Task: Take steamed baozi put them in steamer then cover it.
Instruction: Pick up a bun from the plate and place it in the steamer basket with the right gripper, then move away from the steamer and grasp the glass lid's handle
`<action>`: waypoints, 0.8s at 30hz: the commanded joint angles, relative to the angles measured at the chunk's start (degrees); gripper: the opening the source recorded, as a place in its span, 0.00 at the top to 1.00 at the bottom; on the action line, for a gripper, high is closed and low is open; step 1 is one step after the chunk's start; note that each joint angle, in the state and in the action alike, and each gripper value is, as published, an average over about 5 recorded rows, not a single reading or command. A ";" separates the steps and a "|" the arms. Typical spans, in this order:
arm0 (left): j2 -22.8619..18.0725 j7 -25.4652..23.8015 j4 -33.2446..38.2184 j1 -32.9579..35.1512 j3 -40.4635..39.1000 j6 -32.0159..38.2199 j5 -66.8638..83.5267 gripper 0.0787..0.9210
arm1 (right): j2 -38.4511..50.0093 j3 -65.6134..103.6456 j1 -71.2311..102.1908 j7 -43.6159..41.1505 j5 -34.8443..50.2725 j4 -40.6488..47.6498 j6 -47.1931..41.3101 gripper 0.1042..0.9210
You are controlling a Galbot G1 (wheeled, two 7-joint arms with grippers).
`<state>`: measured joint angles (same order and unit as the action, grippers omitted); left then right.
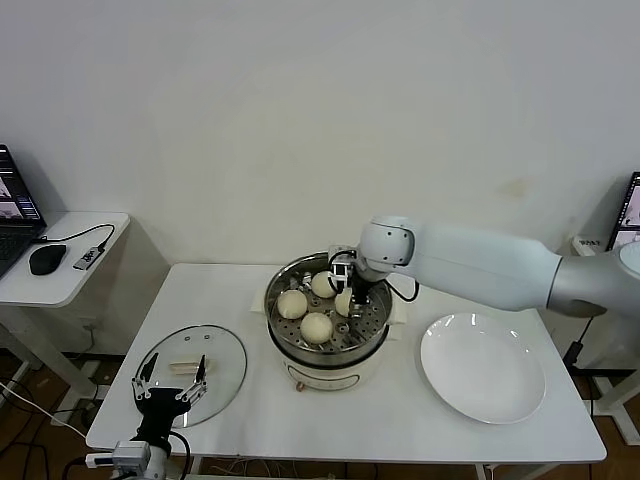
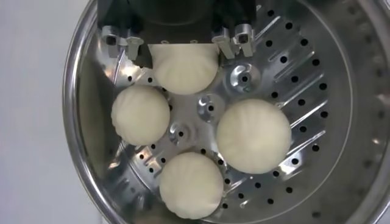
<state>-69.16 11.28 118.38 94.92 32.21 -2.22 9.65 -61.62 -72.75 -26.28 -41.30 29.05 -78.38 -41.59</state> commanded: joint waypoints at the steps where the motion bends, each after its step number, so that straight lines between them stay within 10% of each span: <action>1: 0.01 0.03 -0.09 -0.07 -0.11 -0.13 -0.02 0.12 | 3.96 2.90 -1.53 -1.16 -0.52 -4.88 -0.07 0.13; 13: -0.42 -0.07 -0.57 -0.44 -0.46 0.30 -0.02 0.12 | 21.88 17.54 8.89 20.97 6.39 -23.83 6.72 0.12; 24: -0.95 -0.16 -0.17 0.27 -0.04 1.30 -1.09 0.12 | 28.20 68.90 65.96 34.39 -6.35 -30.31 30.12 0.12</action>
<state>-70.00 11.09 118.10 95.00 32.02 -1.29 9.28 -39.76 -42.08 -1.22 -18.96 30.59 -101.39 -27.76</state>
